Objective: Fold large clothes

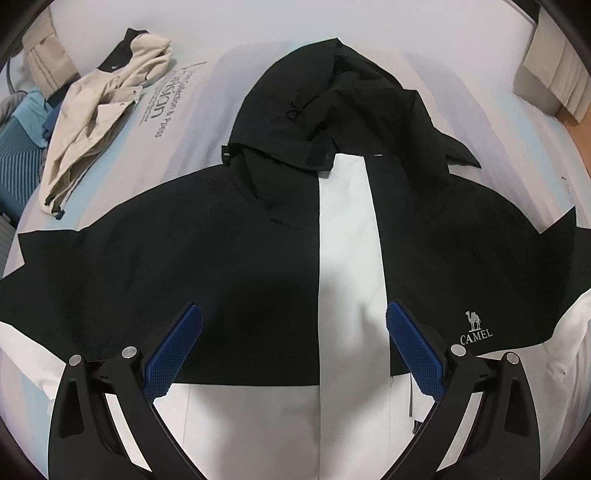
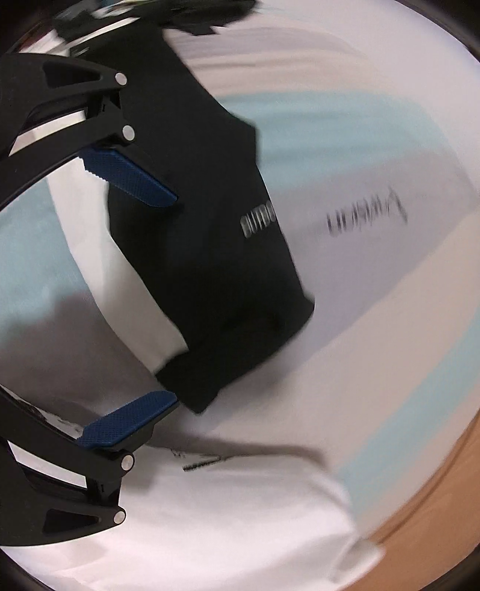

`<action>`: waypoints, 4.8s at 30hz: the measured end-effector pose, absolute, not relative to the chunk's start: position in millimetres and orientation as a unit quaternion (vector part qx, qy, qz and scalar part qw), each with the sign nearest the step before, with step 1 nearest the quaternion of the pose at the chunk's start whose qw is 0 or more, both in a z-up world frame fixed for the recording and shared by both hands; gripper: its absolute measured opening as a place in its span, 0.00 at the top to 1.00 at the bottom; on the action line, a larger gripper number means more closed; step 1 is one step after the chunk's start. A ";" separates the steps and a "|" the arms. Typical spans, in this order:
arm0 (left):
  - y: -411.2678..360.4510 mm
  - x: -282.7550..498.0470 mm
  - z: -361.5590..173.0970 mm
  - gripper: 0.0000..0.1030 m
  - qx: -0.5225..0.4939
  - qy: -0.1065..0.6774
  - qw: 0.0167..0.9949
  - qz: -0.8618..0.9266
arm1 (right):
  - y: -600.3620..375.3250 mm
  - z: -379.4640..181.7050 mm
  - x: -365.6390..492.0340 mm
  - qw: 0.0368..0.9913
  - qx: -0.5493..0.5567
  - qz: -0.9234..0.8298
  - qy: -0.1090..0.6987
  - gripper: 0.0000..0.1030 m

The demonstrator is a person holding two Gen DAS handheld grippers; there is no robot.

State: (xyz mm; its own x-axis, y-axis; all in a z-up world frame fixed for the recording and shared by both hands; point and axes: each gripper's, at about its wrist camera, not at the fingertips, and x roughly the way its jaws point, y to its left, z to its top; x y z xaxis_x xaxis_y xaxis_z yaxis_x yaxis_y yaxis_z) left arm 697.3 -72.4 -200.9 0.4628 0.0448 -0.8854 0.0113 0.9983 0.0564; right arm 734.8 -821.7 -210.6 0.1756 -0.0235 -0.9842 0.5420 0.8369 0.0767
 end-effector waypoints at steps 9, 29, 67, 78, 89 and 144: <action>-73.1 703.5 -205.3 0.06 0.033 0.523 0.852 0.012 | -851.1 -232.9 720.9 0.713 0.296 -0.260 0.580 0.12; -78.1 701.5 -195.7 0.06 0.017 0.510 0.860 0.007 | -817.6 -261.7 671.7 0.661 0.386 -0.380 0.519 0.11; 36.4 633.0 -129.1 0.06 -0.026 0.510 0.857 0.063 | -548.2 -87.4 680.2 0.860 0.163 -0.128 0.466 0.93; 220.3 610.2 -109.7 0.06 -0.027 0.492 0.866 0.083 | -257.3 -57.6 700.0 0.879 0.115 -0.041 0.461 0.94; 377.2 575.9 -99.5 0.06 -0.051 0.477 0.869 0.124 | -12.9 -69.2 702.0 0.871 0.063 0.060 0.484 0.94; 650.5 536.8 -217.3 0.45 -0.214 0.530 0.797 0.193 | 103.6 -135.8 591.7 0.855 -0.080 0.138 0.494 0.35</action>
State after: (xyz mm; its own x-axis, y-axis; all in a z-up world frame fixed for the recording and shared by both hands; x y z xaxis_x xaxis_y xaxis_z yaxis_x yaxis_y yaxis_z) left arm 536.8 650.5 -217.3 0.3633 0.0807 -0.9282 -0.5353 0.8334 -0.1371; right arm 591.7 103.7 -135.8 0.4735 0.1568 -0.8667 -0.3155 0.9489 -0.0007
